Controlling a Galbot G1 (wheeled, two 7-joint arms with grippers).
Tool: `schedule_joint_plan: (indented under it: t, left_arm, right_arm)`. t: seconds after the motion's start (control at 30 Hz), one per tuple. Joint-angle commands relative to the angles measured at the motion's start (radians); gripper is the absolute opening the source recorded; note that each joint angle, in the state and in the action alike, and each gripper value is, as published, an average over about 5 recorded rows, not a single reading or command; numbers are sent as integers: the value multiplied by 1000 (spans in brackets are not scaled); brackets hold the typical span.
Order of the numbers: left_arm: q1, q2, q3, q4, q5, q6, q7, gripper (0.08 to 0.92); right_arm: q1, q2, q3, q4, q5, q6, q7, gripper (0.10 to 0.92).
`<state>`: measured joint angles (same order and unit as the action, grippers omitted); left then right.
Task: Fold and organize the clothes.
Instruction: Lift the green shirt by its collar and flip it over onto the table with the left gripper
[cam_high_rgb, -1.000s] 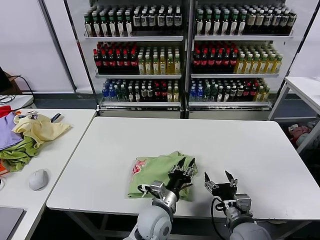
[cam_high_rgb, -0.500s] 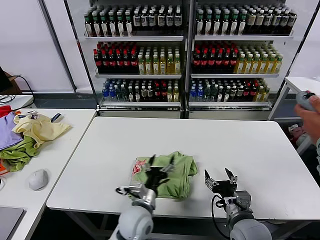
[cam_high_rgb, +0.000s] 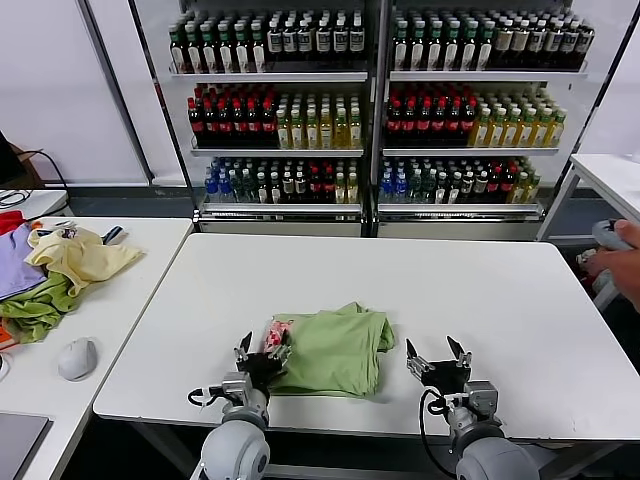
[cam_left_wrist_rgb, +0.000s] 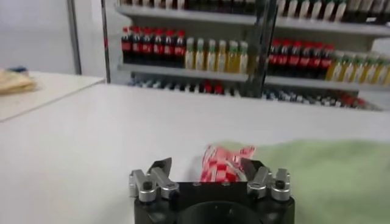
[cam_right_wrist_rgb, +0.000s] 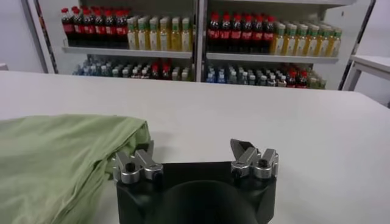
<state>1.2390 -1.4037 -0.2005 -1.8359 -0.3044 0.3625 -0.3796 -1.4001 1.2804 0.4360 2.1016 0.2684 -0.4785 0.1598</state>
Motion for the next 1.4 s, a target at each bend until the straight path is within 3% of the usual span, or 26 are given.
schedule_joint_plan:
  t: [0.03,0.33,0.63,0.87,1.03,1.2,1.4]
  left_arm:
    - [26,9,14,6,-44,79,-19,619]
    - [-2,15,-28,-11,-236,69,5,386]
    - [-11,92,-249,-155,-540,19,20,123]
    - [-63,213,-498,-209,-743,36,23,109]
    - [-94,283,-587,-243,-787,70,30,109]
    - [-113,277,-483,-317,-707,85,41,109]
    - [-179,154,-133,-278,-460,73,47,108]
  right_arm:
    - [-3,2,3,6,-1,0,0,823]
    - [0,-2,7,19,0,-4,3,823]
    - [3,3,5,22,0,-1,3,823]
    - [19,7,-5,16,2,2,2,823]
    - [33,11,-13,12,3,4,3,823]
    - [36,15,-12,17,4,7,2,823]
    - [27,32,-7,25,2,9,3,823]
